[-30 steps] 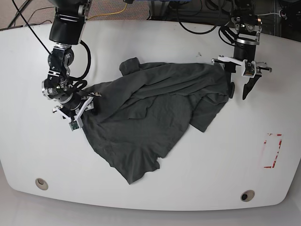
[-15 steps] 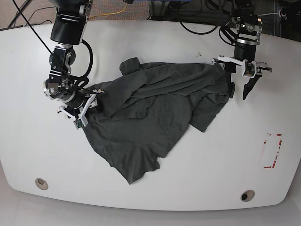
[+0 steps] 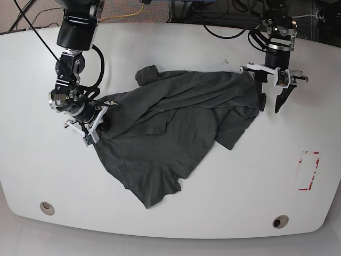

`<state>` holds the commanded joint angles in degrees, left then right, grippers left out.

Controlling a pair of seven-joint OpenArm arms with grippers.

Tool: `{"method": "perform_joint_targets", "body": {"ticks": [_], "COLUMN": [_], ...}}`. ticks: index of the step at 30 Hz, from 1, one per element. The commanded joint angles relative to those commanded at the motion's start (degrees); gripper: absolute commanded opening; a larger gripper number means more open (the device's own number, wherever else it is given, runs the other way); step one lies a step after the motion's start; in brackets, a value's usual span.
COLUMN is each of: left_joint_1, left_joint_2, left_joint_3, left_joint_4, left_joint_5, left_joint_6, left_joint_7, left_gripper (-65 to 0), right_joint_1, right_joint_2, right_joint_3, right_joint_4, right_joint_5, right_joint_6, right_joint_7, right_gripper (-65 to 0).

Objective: Layout the t-shirt on the table in an organized manner, then fold the t-shirt properly
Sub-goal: 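Grasp the shirt edge with the right gripper, then the left gripper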

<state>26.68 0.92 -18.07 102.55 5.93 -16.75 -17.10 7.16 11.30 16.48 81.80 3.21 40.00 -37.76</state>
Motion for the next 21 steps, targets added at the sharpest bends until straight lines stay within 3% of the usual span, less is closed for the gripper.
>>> {"method": "perform_joint_targets", "body": {"ticks": [3,10,15,21], "left_joint_1": [0.00,-0.44,-0.44,-0.53], "left_joint_2": [0.00,-0.18,-1.32,-3.60], "left_joint_3": [-0.18,-0.26,-0.70,-3.87], "left_joint_4": [0.00,3.25,6.59,8.62], "left_joint_5": [-0.09,-2.73,-10.55,-20.66], "left_joint_6": [0.00,0.00,0.00,0.00], "left_joint_7": [1.58,12.48,19.87,32.09], "left_gripper": [-41.7,-41.7,-41.7,-41.7], "right_joint_1": [-1.58,-4.84,-7.91,-9.58], "right_joint_2": [-0.26,-0.35,-0.62,-1.67], "right_joint_3": [0.00,0.00,-0.09,-0.88], "right_joint_4": [4.22,13.98,21.80,27.69], "right_joint_5": [-0.26,0.09,0.09,-0.44], "right_joint_6": [0.00,0.00,0.00,0.00], "right_joint_7": [-0.09,-4.66,-6.24,-9.14], "right_gripper": [-65.0,-65.0,-65.0,-65.0]}}
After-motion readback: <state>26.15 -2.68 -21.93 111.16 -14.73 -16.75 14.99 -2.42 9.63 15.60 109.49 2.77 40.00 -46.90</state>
